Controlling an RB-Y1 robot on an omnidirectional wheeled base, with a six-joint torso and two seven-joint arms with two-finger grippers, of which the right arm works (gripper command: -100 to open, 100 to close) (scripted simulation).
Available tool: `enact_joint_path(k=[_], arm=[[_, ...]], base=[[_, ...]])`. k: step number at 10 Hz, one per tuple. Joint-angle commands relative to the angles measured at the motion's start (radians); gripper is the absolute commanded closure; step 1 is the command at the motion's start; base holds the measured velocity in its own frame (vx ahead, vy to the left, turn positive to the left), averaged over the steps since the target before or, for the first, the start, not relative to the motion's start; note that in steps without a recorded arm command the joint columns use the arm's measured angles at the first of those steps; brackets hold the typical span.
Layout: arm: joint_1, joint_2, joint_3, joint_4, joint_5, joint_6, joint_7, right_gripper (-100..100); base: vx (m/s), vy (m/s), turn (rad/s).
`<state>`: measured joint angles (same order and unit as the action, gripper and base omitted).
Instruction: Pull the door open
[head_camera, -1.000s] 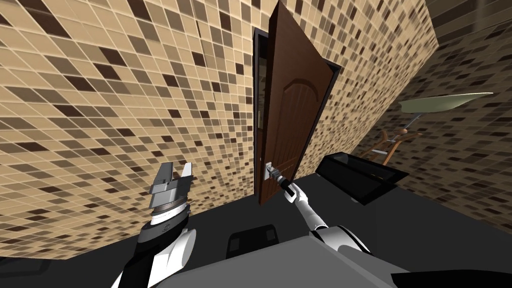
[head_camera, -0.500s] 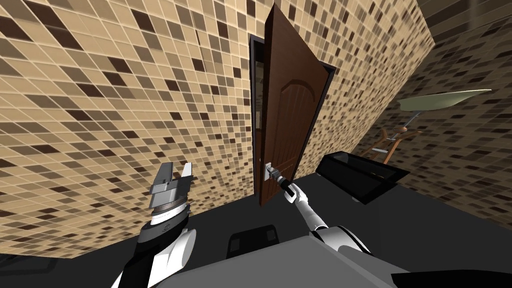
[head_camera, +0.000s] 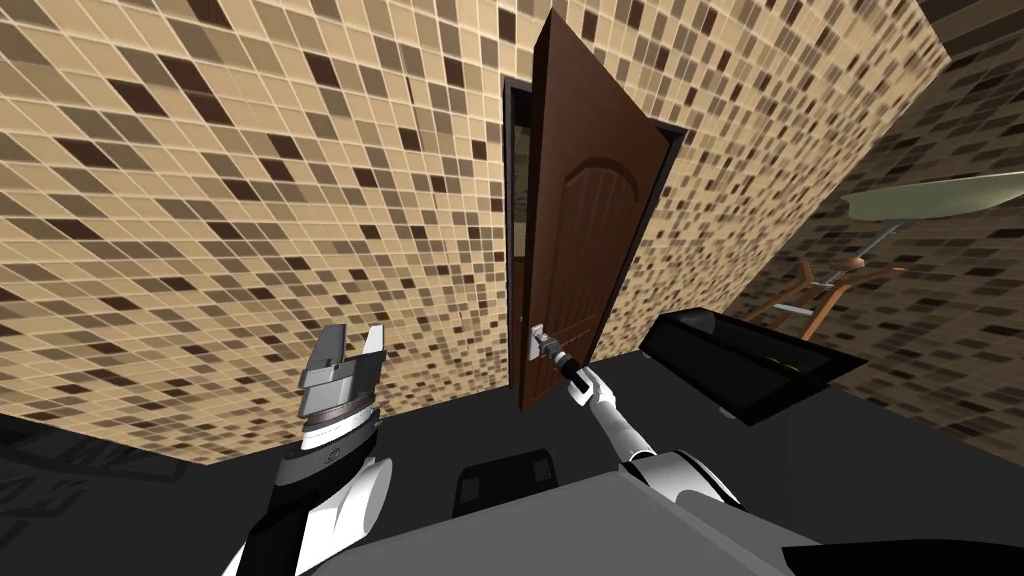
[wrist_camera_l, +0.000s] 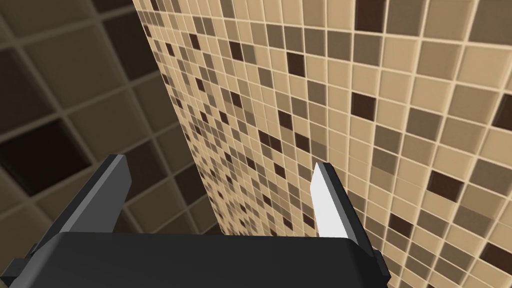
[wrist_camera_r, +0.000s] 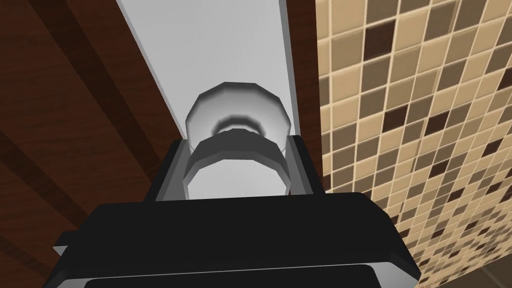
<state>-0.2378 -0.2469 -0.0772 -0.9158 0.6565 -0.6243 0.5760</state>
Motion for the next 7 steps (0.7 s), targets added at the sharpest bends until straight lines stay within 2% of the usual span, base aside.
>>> enact_joint_path(k=[1,4,7], arm=[[-0.004,-0.002,0.003,0.003,-0.034,-0.001,-0.038,100],[-0.008,-0.006,0.014,0.007,-0.101,0.003,-0.112,100],[-0.012,-0.011,0.027,0.012,-0.186,0.008,-0.195,100]], base=[[-0.074,-0.059,0.103],[-0.073,-0.077,0.143],[-0.088,-0.091,0.149]])
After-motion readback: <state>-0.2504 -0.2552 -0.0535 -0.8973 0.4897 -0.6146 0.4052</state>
